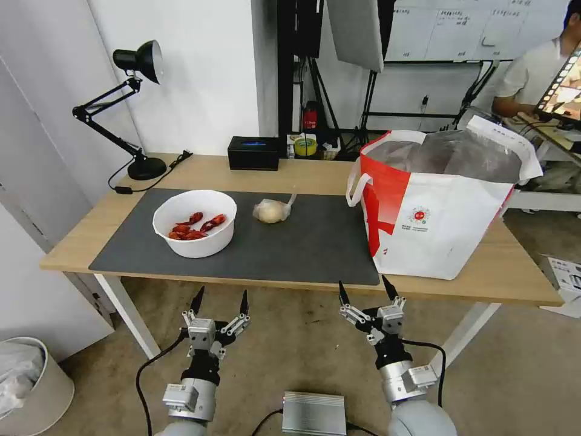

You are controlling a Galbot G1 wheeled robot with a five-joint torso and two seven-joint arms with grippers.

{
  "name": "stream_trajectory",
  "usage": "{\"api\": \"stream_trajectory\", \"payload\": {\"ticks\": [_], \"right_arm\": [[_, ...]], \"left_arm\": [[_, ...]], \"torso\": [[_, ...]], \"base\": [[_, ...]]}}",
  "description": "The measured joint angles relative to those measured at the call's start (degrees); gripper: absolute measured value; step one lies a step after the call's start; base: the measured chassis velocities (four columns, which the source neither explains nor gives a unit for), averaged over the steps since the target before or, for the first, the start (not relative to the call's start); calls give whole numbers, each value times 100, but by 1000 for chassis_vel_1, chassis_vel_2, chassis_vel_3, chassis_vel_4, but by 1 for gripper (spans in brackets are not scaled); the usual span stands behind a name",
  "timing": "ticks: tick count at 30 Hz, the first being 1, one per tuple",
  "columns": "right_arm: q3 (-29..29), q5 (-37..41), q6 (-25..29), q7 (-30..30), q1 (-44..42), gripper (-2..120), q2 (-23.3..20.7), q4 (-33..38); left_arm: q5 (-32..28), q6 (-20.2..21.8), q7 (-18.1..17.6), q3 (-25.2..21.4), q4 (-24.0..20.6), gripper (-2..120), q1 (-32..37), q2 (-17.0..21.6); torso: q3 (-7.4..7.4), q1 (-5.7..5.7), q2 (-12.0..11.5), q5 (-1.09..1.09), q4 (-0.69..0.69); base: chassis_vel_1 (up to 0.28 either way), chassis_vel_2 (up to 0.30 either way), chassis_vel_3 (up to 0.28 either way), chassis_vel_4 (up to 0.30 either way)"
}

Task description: Pick up the trash from the table and place it into the takeout bag.

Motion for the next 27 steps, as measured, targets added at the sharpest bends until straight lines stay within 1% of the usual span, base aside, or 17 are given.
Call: {"api": "stream_trajectory", "payload": {"ticks": [11,20,22,23,26,27], "right_arm": [[-121,6,-41,-2,115,100,43,13],[-393,269,-140,-9,790,100,-66,-202],[-536,382,-173,-15,1067,100,-98,-289],[-536,382,-173,-15,1067,100,-98,-289],[-813,520,-248,-6,1481,100,-155,-448],[-813,520,-248,-6,1481,100,-155,-448]], "left_arm": [[-73,-1,0,-9,19,100,-26,67],[-59,-4,2,16,34,100,12,-1],[-56,-13,3,-3,35,100,45,-17],[-56,-13,3,-3,35,100,45,-17],[-55,-26,3,-91,32,100,77,-29],[-55,-26,3,-91,32,100,77,-29]], "torso": [[0,0,0,0,0],[0,0,0,0,0],[0,0,0,0,0],[0,0,0,0,0],[0,1,0,0,0],[0,1,0,0,0]], "base": [[0,0,0,0],[0,0,0,0],[0,0,0,0],[0,0,0,0],[0,0,0,0],[0,0,0,0]]}}
